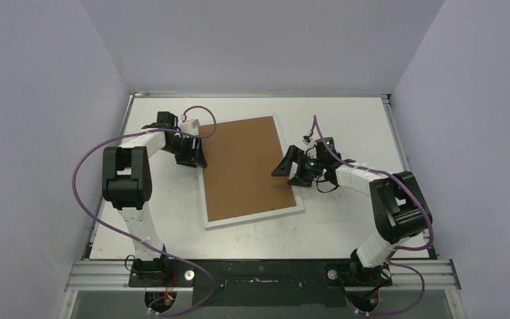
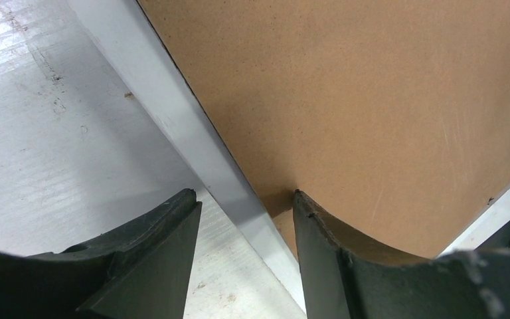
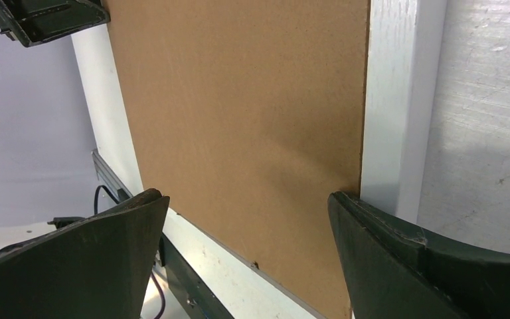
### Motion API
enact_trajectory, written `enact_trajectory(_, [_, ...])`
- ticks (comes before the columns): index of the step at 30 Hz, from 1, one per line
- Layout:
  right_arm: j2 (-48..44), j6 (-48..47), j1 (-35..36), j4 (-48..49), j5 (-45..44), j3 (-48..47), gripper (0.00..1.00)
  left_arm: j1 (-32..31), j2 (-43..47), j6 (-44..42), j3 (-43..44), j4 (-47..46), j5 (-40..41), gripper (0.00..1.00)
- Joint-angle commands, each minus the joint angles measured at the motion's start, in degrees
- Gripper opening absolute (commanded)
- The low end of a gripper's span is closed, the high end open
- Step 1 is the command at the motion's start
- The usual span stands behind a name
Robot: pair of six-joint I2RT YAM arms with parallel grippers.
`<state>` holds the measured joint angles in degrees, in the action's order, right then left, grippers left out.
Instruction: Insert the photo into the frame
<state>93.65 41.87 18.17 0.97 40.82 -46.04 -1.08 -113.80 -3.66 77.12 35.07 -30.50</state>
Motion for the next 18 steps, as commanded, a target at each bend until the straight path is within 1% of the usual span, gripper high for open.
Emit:
enact_trajectory(1, [1.2,-3.7,0.5,-4.7,-5.2,-2.4,0.98,-1.4,-0.3,-1.8,-1.0,0.2,2.6,0.51])
enact_trajectory(5, [-2.1,-1.2,-3.0,-2.9,0.1,-6.6,0.97,-1.2,0.6,-2.2,0.4,2.5,1.4,0.51])
enact_trajectory(9, [-4.1,2.1,-8.3,2.5,3.8,-8.4,0.96,-0.6,2.2,-2.6,3.2,6.4,-1.7,0.52])
enact_trajectory(12, [-3.4,0.8,-9.8,2.3,2.5,-8.8,0.95,-0.4,4.0,-3.8,5.4,9.7,-3.2,0.54])
enact_trajectory(15, [-1.5,-3.2,-9.7,-0.6,-2.4,-8.7,0.95,0.3,6.0,-6.0,7.1,14.1,-3.9,0.55])
enact_trajectory(18, [-0.6,-3.9,-9.9,0.9,-4.4,-6.0,0.95,0.7,8.3,-9.4,7.0,17.1,-3.0,0.56])
